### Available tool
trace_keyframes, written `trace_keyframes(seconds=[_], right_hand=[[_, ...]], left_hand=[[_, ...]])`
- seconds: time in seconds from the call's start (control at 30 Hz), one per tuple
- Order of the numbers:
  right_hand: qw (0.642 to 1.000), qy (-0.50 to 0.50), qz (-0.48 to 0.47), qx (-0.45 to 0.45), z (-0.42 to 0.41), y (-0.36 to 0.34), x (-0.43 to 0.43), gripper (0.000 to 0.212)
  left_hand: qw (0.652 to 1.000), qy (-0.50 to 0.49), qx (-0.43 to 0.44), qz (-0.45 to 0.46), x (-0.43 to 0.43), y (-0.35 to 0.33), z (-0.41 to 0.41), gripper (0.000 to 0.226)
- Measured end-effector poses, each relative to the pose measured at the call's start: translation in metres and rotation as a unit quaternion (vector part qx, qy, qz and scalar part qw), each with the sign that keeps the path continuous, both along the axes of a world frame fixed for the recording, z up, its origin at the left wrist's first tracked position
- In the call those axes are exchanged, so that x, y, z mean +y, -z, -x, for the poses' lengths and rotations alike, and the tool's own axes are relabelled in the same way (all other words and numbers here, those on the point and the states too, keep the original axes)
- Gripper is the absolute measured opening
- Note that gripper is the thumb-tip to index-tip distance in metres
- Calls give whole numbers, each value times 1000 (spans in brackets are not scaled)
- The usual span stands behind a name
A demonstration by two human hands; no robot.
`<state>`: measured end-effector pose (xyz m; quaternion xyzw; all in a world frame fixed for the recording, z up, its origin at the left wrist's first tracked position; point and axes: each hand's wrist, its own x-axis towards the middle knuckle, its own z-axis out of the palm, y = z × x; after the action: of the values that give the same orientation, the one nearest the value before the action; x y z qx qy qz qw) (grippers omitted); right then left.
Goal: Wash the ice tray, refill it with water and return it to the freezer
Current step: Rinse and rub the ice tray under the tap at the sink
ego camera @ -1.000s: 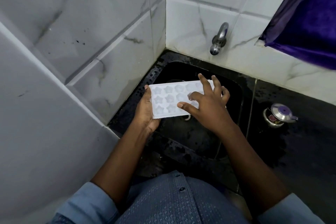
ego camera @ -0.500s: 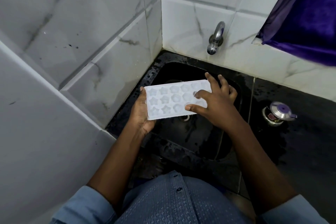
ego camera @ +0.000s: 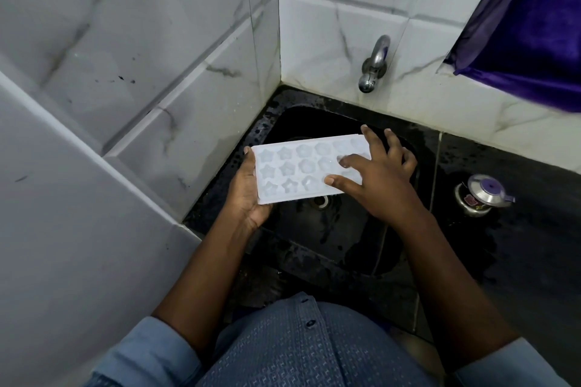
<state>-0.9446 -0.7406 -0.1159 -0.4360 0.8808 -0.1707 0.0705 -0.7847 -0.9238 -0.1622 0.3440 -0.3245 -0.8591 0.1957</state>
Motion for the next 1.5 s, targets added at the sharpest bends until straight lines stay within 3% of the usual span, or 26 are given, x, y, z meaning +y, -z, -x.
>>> trace_keyframes(seconds=[1.3, 1.5], right_hand=[[1000, 7, 2, -3, -1, -1, 12, 62], [1000, 2, 20, -5, 2, 0, 13, 54]], left_hand=[[1000, 22, -4, 16, 15, -5, 5, 79], [1000, 26, 1, 12, 15, -5, 5, 78]])
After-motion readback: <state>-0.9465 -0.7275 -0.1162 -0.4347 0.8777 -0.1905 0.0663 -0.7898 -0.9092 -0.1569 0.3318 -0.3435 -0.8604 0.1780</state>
